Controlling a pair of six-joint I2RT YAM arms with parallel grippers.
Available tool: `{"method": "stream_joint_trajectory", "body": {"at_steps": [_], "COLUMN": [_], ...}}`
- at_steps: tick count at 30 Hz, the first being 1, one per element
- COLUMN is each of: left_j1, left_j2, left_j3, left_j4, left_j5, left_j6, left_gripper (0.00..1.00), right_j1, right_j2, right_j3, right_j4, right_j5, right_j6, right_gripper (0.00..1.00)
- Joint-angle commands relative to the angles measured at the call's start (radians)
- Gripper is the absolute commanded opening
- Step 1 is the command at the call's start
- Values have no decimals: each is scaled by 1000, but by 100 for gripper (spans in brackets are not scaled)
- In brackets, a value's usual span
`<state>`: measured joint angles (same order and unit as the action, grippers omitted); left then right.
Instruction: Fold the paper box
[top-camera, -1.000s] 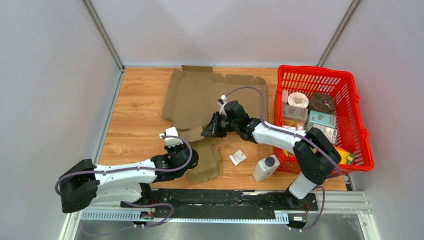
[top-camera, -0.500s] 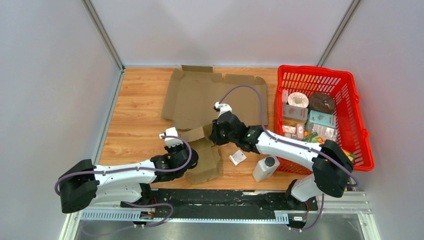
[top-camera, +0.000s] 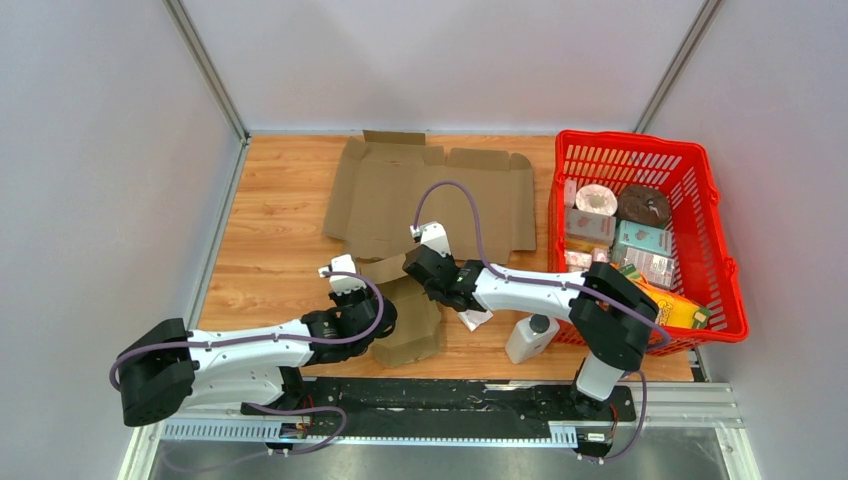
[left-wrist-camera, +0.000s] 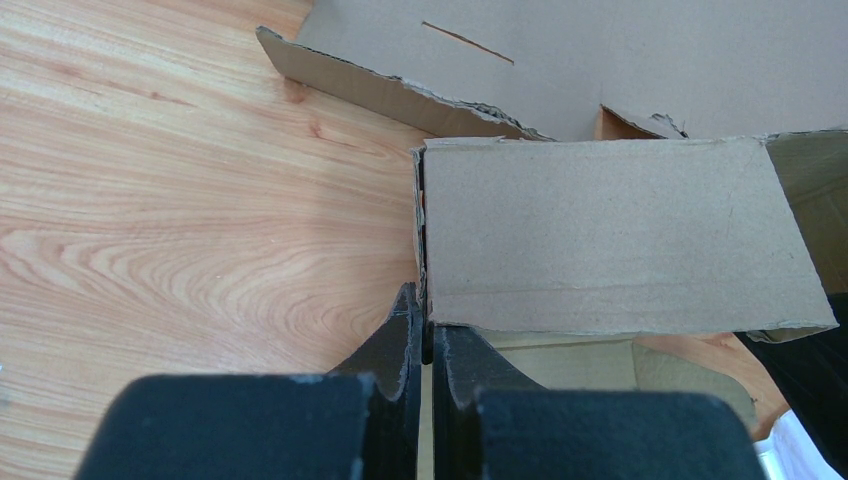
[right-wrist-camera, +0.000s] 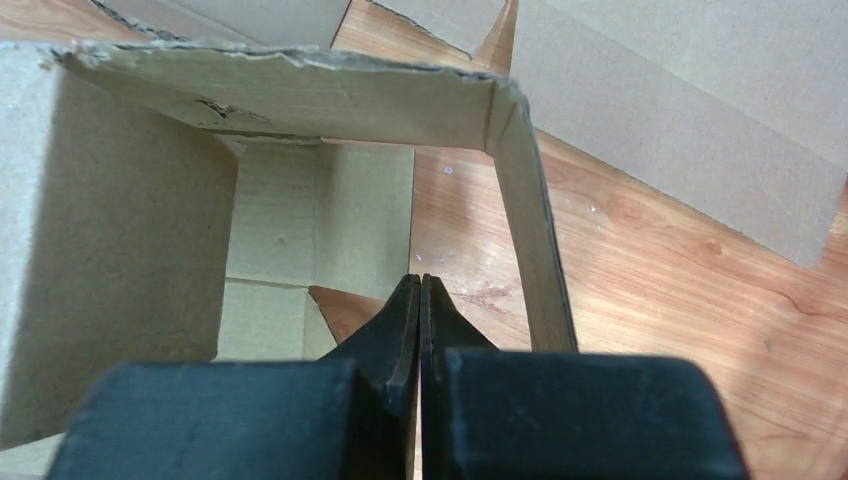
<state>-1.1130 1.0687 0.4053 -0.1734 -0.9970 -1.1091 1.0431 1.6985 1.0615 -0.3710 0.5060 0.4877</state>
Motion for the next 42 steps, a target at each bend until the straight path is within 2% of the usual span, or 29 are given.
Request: {"method": "stream_joint_trajectory", "body": {"at_steps": [1, 5, 13, 20, 25, 31, 42], "left_j1": [-4, -5, -5, -7, -5, -7, -7], "left_j2": [17, 22, 25, 27, 40, 39, 28], "left_j3": [7, 15, 17, 18, 30, 26, 23], "left_j4": [2, -5, -6, -6, -17, -9, -12], "left_j5": [9, 9, 8, 9, 9, 9, 6], "left_j6": [0, 8, 8, 8, 8, 6, 5], "left_gripper": [0, 0, 0, 0, 0, 0, 0], "right_j1": [3, 3, 1, -6, -6, -6, -26], "right_j2": [16, 13, 33, 7, 24, 0, 44], "right_j3": [29, 29, 46, 12, 22, 2, -35], "right_j4": [41, 86, 47, 58, 75, 188, 305], "right_j5": [37, 14, 95, 100, 45, -96, -215], "right_j6": [-17, -20, -41, -41, -35, -47, -6], "right_gripper": [0, 0, 0, 1, 0, 0, 0]}}
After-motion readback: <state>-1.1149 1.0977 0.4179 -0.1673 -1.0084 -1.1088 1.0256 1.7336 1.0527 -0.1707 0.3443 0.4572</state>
